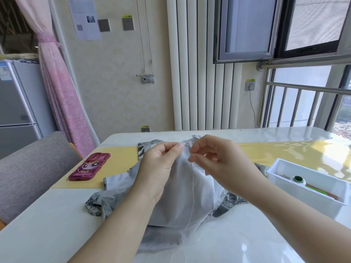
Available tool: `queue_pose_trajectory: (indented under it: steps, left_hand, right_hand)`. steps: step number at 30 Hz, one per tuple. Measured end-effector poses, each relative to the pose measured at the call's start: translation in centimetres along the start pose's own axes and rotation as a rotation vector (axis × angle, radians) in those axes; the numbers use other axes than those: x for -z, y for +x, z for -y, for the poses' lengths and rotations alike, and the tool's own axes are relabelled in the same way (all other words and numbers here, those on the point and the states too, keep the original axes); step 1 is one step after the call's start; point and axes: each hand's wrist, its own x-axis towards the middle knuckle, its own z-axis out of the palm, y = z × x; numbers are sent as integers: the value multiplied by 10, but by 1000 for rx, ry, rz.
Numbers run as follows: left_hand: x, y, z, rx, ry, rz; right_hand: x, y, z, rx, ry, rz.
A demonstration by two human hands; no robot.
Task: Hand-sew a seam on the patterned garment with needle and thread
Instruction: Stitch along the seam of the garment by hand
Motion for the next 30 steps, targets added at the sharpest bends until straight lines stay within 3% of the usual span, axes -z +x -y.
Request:
queue_pose_trajectory:
  steps: [13,19,23,26,30]
  left_hand:
    - [0,-1,-2,-103,58,-7]
    - [0,-9,-2,-191,93,86]
    - [4,-7,-5,-174,84,124]
    - [6,-9,-7,-173,91,197]
    - [4,-13,-8,-152,60,274]
  right_hand:
    - [4,-6,8,151,-82,102]
    - [3,13,-3,237,-106,-103]
    - [14,23,-5,138,-21,-196]
    - [20,31,-6,-87,-12,5]
    - [17,36,-5,-255,308,274]
